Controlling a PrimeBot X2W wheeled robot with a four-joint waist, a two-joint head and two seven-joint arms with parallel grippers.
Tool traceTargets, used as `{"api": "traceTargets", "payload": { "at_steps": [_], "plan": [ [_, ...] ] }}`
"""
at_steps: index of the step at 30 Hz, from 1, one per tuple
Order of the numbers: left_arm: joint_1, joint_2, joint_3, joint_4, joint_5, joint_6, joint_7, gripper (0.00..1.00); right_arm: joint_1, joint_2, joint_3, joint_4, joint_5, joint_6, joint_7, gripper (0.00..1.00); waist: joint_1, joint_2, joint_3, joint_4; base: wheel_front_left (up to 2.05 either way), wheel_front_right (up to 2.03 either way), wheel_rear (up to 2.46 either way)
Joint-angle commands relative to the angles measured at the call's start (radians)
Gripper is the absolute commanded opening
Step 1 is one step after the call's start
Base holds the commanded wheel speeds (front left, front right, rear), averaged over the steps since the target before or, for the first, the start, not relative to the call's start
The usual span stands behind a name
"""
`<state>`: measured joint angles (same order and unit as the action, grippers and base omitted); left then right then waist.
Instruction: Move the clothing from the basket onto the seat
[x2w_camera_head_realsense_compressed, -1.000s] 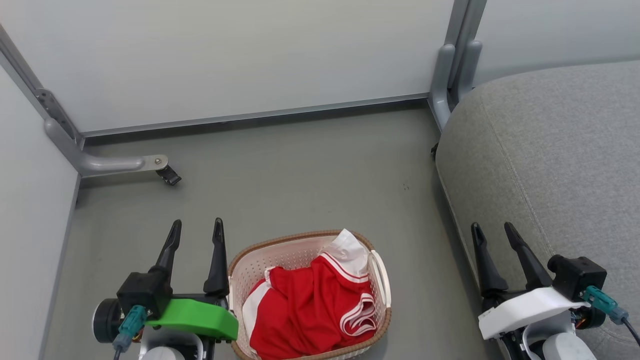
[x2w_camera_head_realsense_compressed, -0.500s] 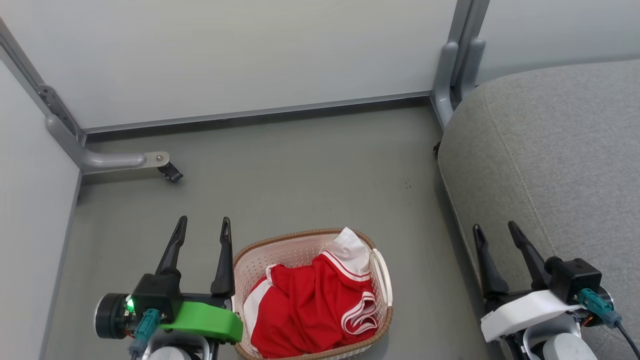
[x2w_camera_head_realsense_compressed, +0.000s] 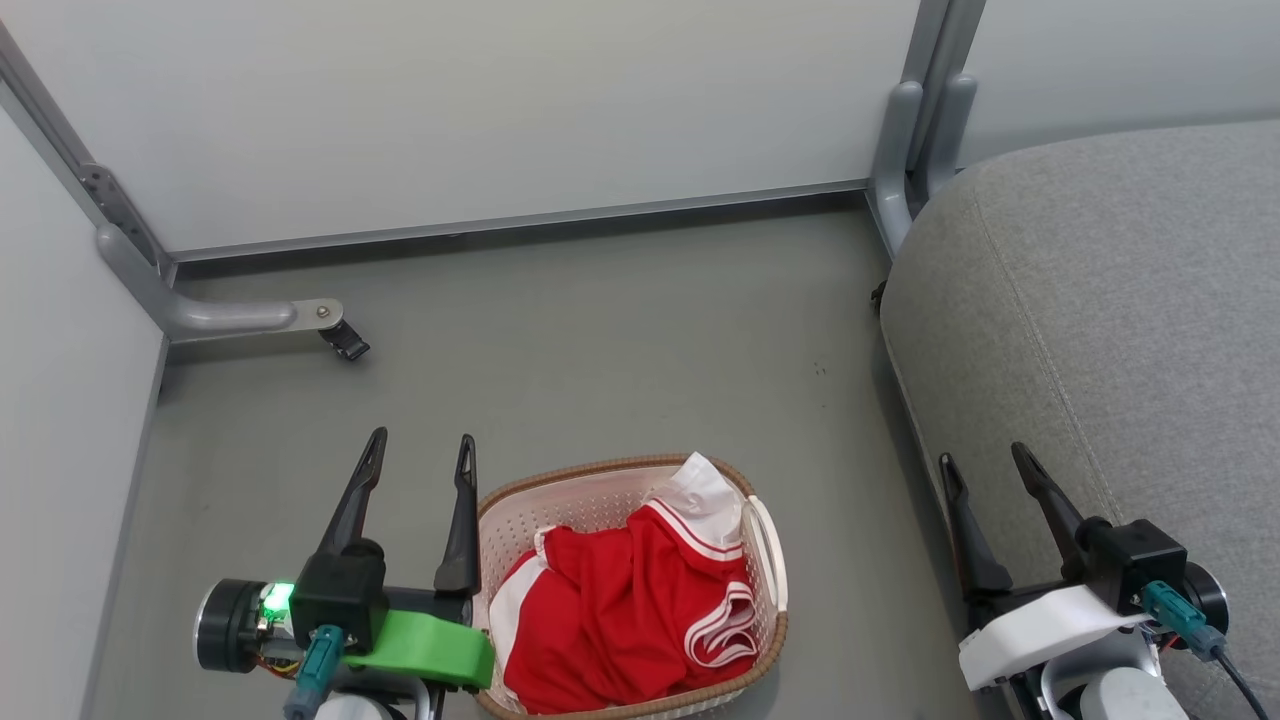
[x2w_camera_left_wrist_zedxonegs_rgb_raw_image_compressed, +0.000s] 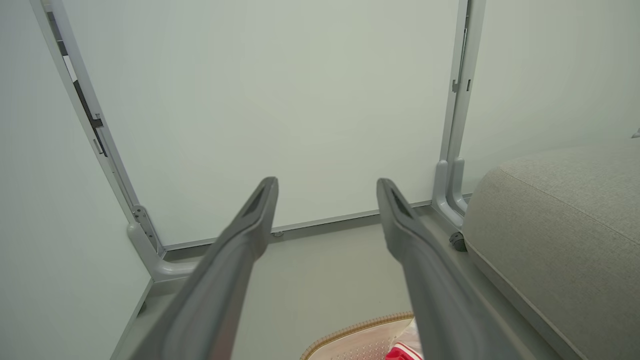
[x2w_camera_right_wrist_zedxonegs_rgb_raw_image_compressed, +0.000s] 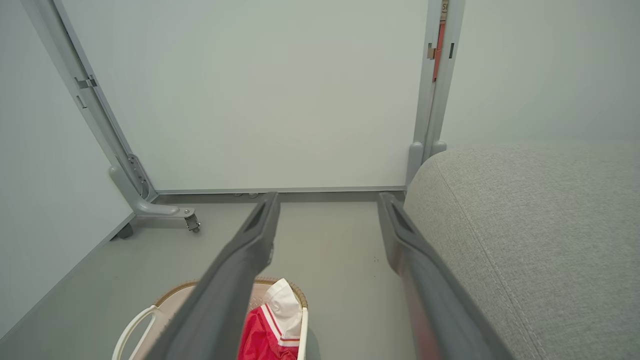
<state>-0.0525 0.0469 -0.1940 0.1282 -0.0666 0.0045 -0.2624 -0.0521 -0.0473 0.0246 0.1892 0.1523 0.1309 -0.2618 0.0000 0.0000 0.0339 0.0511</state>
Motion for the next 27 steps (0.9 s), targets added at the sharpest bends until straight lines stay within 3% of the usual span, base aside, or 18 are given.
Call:
{"api": "traceTargets", "payload": {
  "at_steps": [1, 14, 27],
  "plan": [
    [0.012, 0.006, 0.001, -0.002, -0.001, 0.004, -0.004, 1.00, -0.005, -0.006, 0.000, 0.003, -0.003, 0.000, -0.005, 1.00, 0.0000, 0.0000, 0.000, 0.000, 0.00, 0.00, 0.00],
    [0.011, 0.006, 0.004, 0.001, -0.009, 0.002, -0.004, 1.00, -0.010, -0.006, 0.008, 0.006, 0.004, 0.000, -0.005, 1.00, 0.0000, 0.0000, 0.005, -0.004, 0.00, 0.00, 0.00],
    [-0.116, 0.022, -0.046, 0.105, 0.039, -0.076, -0.002, 1.00, -0.048, -0.006, 0.019, -0.012, -0.001, 0.000, -0.005, 1.00, 0.0000, 0.0000, 0.072, -0.042, 0.00, 0.00, 0.00]
  ]
}}
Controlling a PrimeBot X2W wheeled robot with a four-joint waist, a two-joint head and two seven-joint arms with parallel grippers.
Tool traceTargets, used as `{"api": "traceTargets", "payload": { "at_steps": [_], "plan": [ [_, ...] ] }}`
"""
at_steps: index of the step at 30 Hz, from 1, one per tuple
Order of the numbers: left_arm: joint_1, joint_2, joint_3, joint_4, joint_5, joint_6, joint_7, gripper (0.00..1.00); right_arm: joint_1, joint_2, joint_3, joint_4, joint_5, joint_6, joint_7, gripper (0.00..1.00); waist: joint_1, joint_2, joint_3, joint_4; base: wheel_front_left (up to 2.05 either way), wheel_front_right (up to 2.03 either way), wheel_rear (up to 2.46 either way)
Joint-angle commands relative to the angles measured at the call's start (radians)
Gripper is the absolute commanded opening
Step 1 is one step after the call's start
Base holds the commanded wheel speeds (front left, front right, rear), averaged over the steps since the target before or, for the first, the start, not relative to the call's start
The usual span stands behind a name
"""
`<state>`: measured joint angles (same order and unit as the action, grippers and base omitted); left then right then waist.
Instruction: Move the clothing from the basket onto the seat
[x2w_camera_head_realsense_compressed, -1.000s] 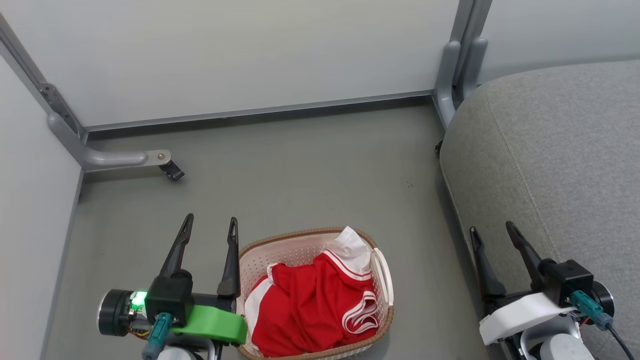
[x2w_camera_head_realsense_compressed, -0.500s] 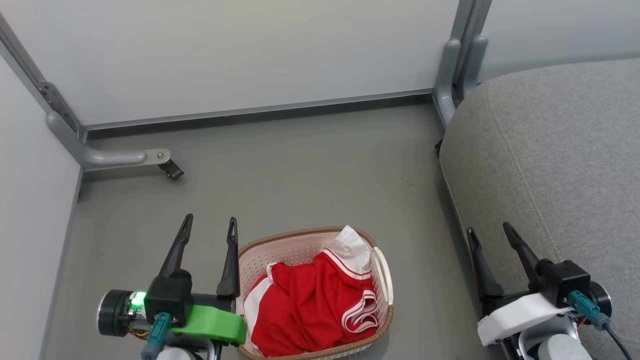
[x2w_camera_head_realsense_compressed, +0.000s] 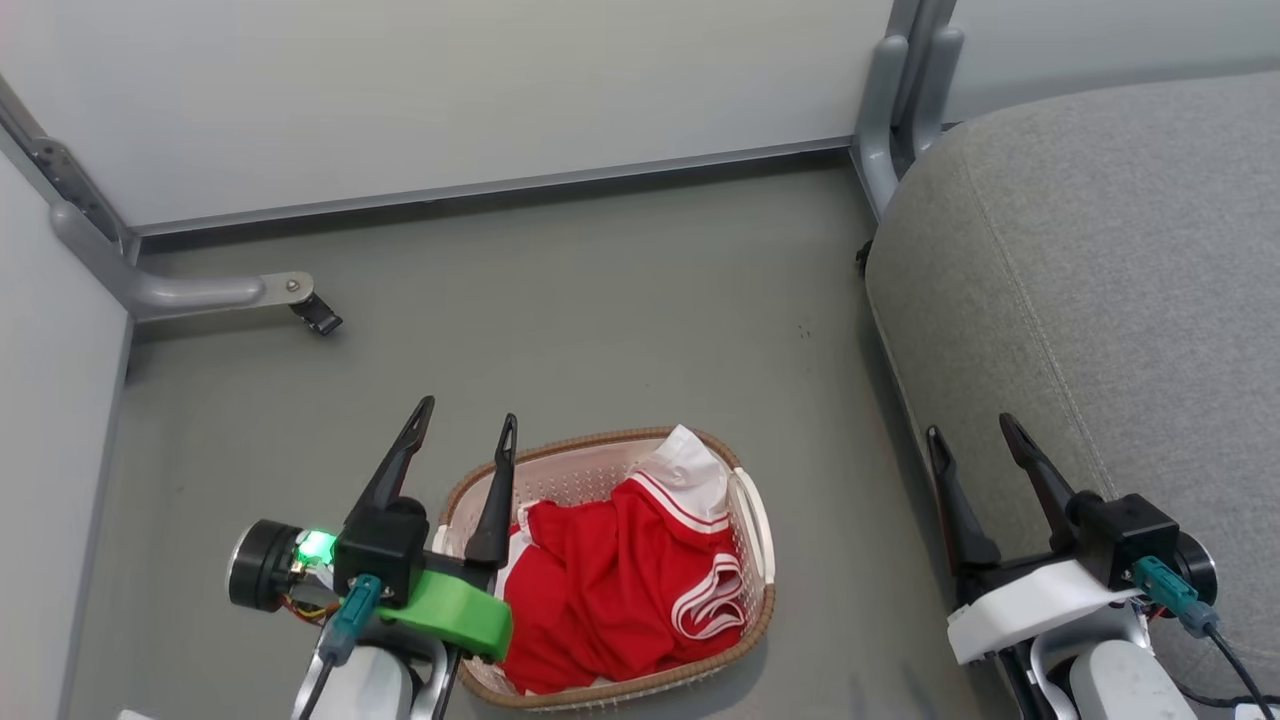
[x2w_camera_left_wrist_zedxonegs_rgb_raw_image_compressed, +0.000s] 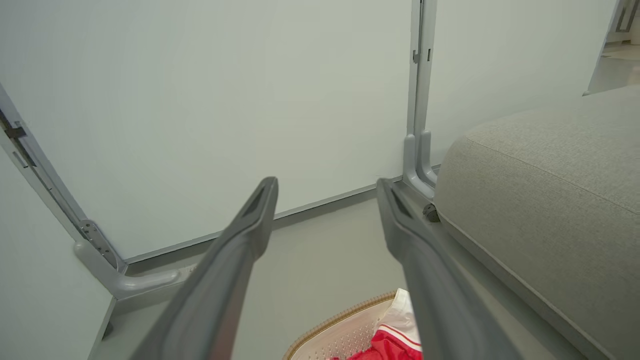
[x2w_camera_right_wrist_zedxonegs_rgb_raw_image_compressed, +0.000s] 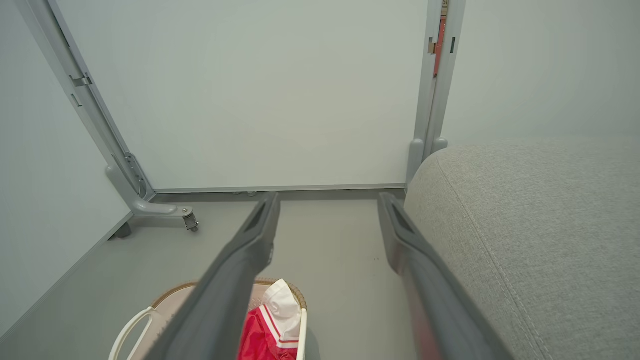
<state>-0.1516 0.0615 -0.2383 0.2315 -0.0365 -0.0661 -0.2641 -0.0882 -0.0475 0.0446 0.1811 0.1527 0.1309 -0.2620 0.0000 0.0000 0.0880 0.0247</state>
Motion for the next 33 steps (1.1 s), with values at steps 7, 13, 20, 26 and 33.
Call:
{"api": "traceTargets", "payload": {
  "at_steps": [7, 13, 20, 26, 33],
  "plan": [
    [-0.126, 0.039, -0.062, 0.115, 0.027, -0.043, -0.001, 1.00, -0.049, -0.005, 0.015, -0.020, 0.004, 0.000, -0.004, 1.00, 0.0000, 0.0000, 0.094, -0.070, 0.00, 0.00, 0.00],
    [-0.232, 0.066, -0.124, 0.218, 0.029, -0.059, -0.001, 1.00, -0.090, -0.005, 0.021, -0.034, 0.011, 0.000, -0.003, 1.00, 0.0000, 0.0000, 0.172, -0.118, 0.00, 0.00, 0.00],
    [-0.337, 0.097, -0.202, 0.347, 0.016, -0.064, -0.001, 1.00, -0.138, -0.005, 0.036, -0.053, 0.020, 0.000, -0.004, 1.00, 0.0000, 0.0000, 0.262, -0.164, 0.00, 0.00, 0.00],
    [-0.418, 0.117, -0.285, 0.460, -0.010, -0.065, -0.001, 1.00, -0.181, -0.005, 0.040, -0.073, 0.019, 0.000, -0.004, 1.00, 0.0000, 0.0000, 0.338, -0.190, 0.00, 0.00, 0.00],
    [-0.514, 0.132, -0.405, 0.592, -0.046, -0.065, -0.001, 1.00, -0.222, -0.004, 0.046, -0.101, 0.008, 0.000, -0.004, 1.00, 0.0000, 0.0000, 0.435, -0.202, 0.00, 0.00, 0.00]
  ]
}}
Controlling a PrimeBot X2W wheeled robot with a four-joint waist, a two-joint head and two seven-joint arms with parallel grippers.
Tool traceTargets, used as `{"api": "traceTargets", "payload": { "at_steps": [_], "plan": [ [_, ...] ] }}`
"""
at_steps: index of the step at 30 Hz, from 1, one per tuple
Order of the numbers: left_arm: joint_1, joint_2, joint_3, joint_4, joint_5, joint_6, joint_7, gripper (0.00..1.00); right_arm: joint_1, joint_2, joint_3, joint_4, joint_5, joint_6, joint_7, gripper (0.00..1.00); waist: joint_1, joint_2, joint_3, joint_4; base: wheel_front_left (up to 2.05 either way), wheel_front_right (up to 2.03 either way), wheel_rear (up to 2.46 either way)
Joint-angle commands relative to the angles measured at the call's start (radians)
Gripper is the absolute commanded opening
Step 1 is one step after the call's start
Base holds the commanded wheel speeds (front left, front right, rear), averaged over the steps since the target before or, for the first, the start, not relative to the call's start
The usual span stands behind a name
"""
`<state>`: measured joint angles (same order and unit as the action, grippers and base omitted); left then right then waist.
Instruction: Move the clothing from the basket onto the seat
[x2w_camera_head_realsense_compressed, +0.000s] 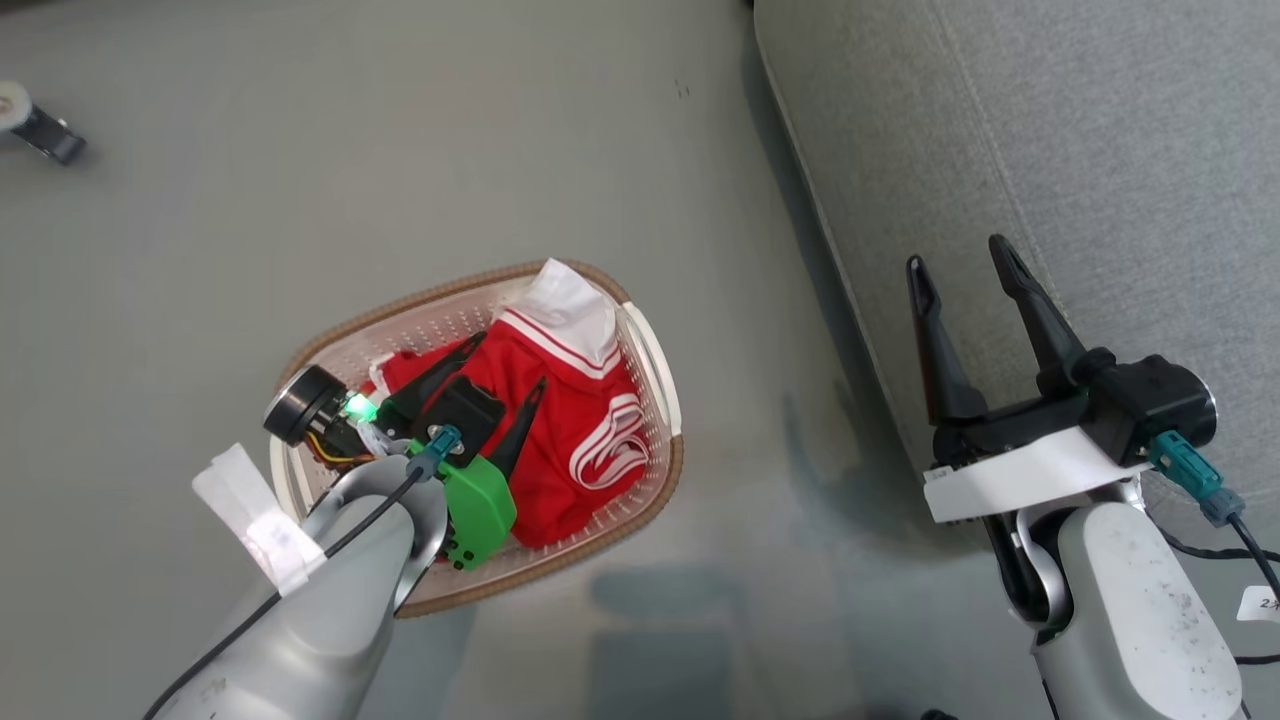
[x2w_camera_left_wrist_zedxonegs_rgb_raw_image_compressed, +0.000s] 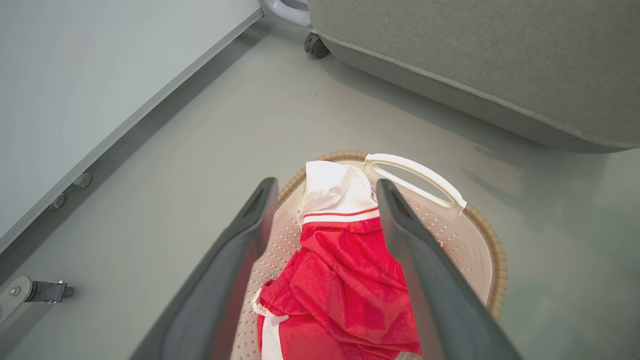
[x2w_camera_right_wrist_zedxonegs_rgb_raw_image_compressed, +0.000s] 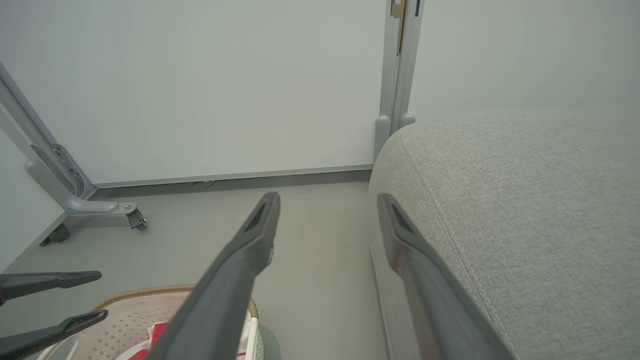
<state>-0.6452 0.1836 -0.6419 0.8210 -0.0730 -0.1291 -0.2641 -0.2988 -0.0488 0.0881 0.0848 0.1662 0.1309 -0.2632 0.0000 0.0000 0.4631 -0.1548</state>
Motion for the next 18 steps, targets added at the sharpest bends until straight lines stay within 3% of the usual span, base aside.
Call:
{"api": "traceTargets", "payload": {
  "at_steps": [1, 18],
  "plan": [
    [-0.032, 0.011, -0.019, 0.018, -0.015, -0.002, -0.001, 1.00, -0.016, -0.003, 0.004, -0.007, -0.007, 0.000, -0.002, 1.00, 0.0000, 0.0000, 0.069, -0.023, 0.00, 0.00, 0.00],
    [-0.239, -0.001, -0.298, 0.284, -0.110, -0.002, -0.001, 1.00, -0.111, -0.003, 0.009, -0.064, -0.036, 0.000, -0.002, 1.00, 0.0000, 0.0000, 0.289, -0.027, 0.00, 0.00, 0.00]
  ]
}}
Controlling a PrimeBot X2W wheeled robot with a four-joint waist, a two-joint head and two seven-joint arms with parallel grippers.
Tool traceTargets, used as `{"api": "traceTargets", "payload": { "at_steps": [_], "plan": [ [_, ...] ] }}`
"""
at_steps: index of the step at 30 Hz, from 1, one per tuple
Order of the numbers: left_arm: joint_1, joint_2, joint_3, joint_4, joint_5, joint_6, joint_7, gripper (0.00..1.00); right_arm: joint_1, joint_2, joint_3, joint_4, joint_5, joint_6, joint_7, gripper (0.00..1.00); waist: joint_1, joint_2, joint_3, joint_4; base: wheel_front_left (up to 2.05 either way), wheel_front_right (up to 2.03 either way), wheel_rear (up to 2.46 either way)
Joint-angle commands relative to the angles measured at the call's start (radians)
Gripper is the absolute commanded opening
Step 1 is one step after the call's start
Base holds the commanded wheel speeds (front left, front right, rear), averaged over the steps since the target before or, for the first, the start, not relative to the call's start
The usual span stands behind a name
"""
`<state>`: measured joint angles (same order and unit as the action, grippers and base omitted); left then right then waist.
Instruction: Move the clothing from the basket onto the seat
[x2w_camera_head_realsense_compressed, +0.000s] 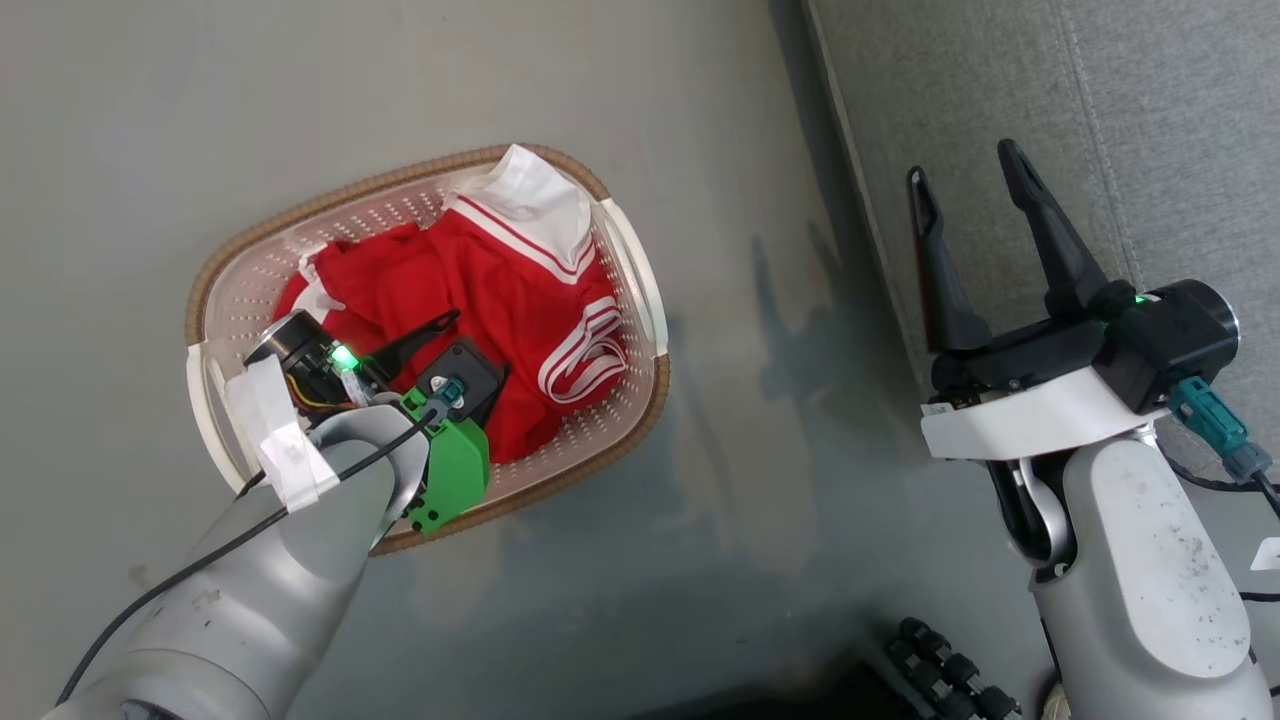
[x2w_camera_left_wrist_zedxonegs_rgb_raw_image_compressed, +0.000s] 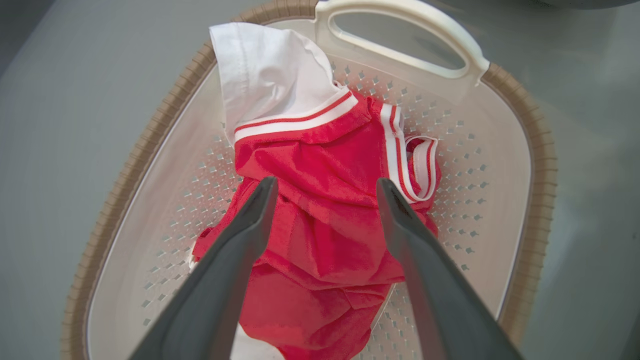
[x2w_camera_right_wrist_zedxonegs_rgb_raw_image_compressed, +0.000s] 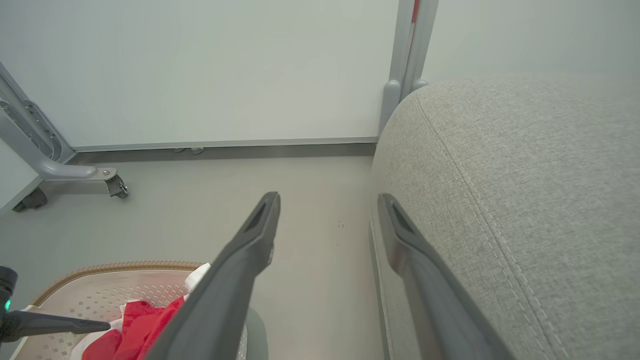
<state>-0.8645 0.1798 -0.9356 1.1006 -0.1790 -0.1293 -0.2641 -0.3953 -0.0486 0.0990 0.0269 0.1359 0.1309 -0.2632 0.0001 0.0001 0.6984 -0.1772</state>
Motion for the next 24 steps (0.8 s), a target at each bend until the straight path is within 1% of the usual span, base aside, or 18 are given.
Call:
{"api": "traceTargets", "payload": {
  "at_steps": [1, 10, 14, 24],
  "plan": [
    [-0.028, 0.001, -0.020, 0.017, -0.009, -0.001, -0.001, 1.00, -0.016, -0.003, -0.002, -0.008, -0.005, 0.000, -0.002, 1.00, -0.0001, -0.0001, 0.063, -0.005, 0.00, 0.00, 0.00],
    [-0.088, -0.014, -0.152, 0.111, -0.070, -0.001, 0.007, 1.00, -0.033, -0.003, -0.003, -0.028, 0.002, 0.000, -0.002, 1.00, -0.0001, -0.0001, 0.137, -0.006, 0.00, 0.00, 0.00],
    [-0.114, -0.010, -0.189, 0.133, -0.106, -0.001, 0.027, 1.00, -0.044, -0.003, -0.009, -0.039, 0.000, 0.000, -0.002, 1.00, -0.0001, -0.0001, 0.172, -0.005, 0.00, 0.00, 0.00],
    [-0.178, -0.002, -0.276, 0.160, -0.135, -0.002, 0.067, 1.00, -0.054, -0.003, -0.020, -0.078, 0.001, 0.000, -0.002, 1.00, -0.0001, -0.0001, 0.250, -0.009, 0.00, 0.00, 0.00]
  ]
}}
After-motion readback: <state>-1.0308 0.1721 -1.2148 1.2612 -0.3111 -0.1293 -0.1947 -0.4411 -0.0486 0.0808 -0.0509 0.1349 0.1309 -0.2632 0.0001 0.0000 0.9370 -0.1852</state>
